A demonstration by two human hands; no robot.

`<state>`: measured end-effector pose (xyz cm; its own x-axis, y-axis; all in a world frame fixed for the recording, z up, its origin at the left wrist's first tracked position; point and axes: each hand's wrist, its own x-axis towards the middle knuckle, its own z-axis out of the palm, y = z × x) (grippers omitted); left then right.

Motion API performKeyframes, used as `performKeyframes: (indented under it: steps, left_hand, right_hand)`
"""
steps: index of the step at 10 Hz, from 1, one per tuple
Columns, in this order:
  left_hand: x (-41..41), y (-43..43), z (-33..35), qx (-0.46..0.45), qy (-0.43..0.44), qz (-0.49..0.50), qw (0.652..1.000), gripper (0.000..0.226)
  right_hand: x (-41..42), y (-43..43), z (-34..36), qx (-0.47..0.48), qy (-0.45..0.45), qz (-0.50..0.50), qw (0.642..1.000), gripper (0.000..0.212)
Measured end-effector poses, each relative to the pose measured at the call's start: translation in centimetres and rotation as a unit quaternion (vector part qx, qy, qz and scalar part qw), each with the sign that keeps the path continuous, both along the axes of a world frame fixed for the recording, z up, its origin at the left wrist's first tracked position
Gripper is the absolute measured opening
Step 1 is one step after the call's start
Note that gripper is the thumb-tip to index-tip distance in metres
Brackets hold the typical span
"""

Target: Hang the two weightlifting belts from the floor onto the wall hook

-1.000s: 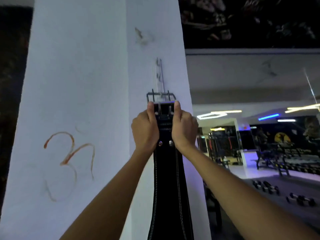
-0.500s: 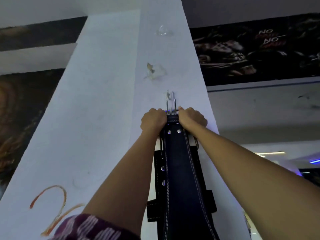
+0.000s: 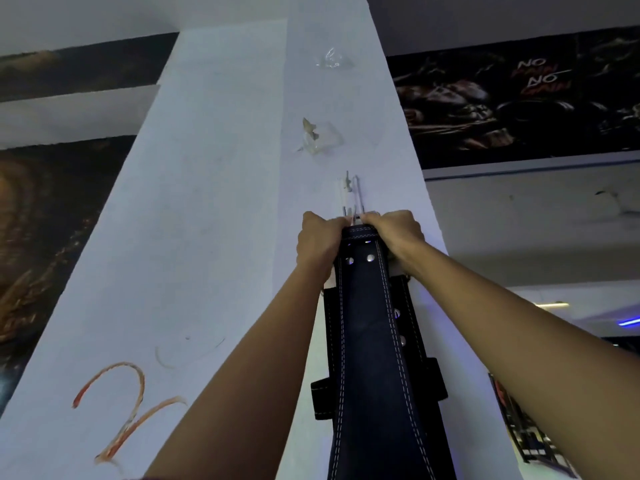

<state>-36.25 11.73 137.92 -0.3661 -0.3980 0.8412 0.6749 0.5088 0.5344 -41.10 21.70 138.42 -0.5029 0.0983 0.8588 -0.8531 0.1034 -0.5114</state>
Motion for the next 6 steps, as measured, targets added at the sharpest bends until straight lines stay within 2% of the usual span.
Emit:
performKeyframes:
  steps: [1, 2, 3, 4, 6]
  left_hand:
    - [0.5, -0.4, 1.7, 0.044, -0.057, -0.078, 0.994, 0.015]
    - [0.5, -0.4, 1.8, 0.046, -0.050, -0.076, 0.995, 0.026]
    - [0.3, 0.5, -0.9, -0.016, 0.010, 0.002, 1.000, 0.030]
    - [0.6, 0.9, -5.1, -0.109, 0.076, 0.054, 0.990, 0.019]
    - [2.1, -0.4, -11.1, -0.164, 0.105, 0.112, 0.974, 0.040]
  right_hand:
    - [-0.1, -0.1, 0.3, -0.008, -0.017, -0.020, 1.000, 0.026]
    - [0.3, -0.2, -0.3, 0.011, 0.007, -0.064, 0.998, 0.032]
    - [1.0, -0.5, -2.3, 0.081, 0.057, -0.200, 0.975, 0.046]
    - [1.6, -0.6, -5.3, 0.130, 0.081, -0.208, 0.966, 0.051]
    - [3.1, 0.7, -12.1, 0.150, 0.105, -0.174, 0.968, 0.051]
